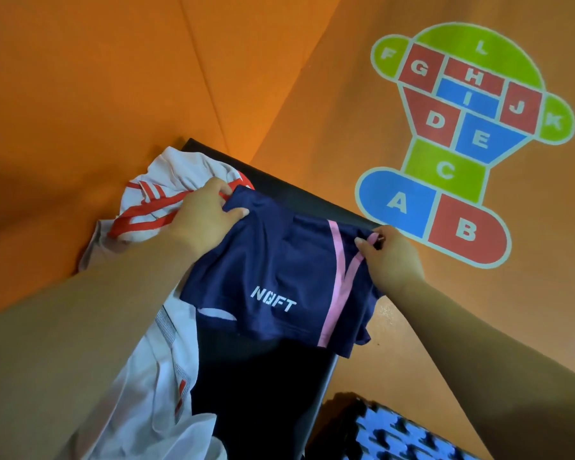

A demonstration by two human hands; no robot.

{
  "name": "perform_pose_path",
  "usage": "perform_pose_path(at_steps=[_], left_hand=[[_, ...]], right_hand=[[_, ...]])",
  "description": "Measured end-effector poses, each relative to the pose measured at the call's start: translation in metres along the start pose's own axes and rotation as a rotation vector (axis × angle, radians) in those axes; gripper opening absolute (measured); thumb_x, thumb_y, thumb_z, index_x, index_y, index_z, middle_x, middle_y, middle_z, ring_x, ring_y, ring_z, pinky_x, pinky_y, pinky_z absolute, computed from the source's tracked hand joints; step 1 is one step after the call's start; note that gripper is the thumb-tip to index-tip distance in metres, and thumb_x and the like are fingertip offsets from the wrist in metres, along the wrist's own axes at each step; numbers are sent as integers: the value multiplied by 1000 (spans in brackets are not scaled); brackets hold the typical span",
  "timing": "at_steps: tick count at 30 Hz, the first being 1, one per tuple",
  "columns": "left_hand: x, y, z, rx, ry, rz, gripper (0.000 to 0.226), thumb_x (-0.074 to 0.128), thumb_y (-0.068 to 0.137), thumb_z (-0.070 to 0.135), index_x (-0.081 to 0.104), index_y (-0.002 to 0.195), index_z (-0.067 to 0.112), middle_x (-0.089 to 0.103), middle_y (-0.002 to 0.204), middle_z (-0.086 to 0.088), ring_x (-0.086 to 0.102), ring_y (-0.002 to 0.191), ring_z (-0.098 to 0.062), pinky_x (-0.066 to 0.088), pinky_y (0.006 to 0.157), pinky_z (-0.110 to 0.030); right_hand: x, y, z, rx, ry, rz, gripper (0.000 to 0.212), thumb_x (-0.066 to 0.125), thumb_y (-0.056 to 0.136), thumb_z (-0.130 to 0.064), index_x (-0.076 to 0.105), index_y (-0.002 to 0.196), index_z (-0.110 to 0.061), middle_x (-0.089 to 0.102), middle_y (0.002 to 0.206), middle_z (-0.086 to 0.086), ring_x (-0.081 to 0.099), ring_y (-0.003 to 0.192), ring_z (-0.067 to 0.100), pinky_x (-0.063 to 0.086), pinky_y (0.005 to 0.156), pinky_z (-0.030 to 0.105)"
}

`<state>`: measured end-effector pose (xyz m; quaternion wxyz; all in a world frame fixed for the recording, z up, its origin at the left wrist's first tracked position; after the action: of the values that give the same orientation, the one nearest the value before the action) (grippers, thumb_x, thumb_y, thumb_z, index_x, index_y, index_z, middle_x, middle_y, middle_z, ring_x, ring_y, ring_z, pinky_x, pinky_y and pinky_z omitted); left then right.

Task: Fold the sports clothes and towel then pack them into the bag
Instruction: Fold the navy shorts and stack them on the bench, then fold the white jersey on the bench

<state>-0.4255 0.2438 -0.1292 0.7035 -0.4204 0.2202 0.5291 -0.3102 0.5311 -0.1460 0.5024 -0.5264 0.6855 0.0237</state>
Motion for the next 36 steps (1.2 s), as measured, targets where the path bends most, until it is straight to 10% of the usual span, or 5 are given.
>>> perform_pose_path(at_steps=[6, 16, 21, 27, 36], left_hand=[[-24, -28, -13, 64, 9, 34, 31, 69, 84, 26, 58, 108, 12, 62, 101, -4, 59, 92, -19, 49, 84, -31], [-48, -163, -75, -59, -92, 83, 8, 69, 84, 21, 62, 88, 22, 60, 78, 15, 59, 75, -3, 41, 67, -5], [-28, -237, -137, -156, -12, 126, 23, 71, 77, 21, 63, 99, 20, 61, 104, 1, 56, 98, -26, 46, 90, -49], [-9, -290, -207, -437, -42, 47, 76, 78, 70, 13, 43, 137, 20, 35, 140, -5, 36, 122, -30, 36, 101, -40], [-36, -317, -212, -318, -388, 6, 22, 73, 75, 2, 70, 77, 24, 68, 76, 7, 62, 72, 0, 47, 61, -10]], right_hand=[[-23, -21, -18, -137, -134, 133, 28, 55, 92, -30, 53, 118, -19, 54, 118, 2, 53, 103, 24, 38, 77, 30], [28, -130, -28, -301, -207, -61, 18, 59, 91, -29, 61, 106, -20, 58, 106, -4, 57, 93, 17, 42, 73, 29], [97, -189, -23, -342, -267, -267, 18, 58, 90, -35, 62, 105, -24, 61, 107, -7, 59, 96, 18, 48, 77, 33], [181, -237, -24, -416, -361, -566, 33, 56, 92, -38, 54, 120, -23, 57, 120, -2, 57, 105, 19, 48, 87, 32], [230, -255, -58, -388, -229, -619, 43, 56, 89, -46, 50, 123, -21, 54, 117, 2, 56, 99, 22, 48, 85, 35]])
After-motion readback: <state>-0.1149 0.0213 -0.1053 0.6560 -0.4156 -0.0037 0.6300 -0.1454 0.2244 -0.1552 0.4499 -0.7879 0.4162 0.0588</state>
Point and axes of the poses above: each hand's wrist, its own y-axis towards the middle knuckle, its own x-axis out of the palm, z = x × y, the point moved 9 cm from there along y, towards the middle knuckle
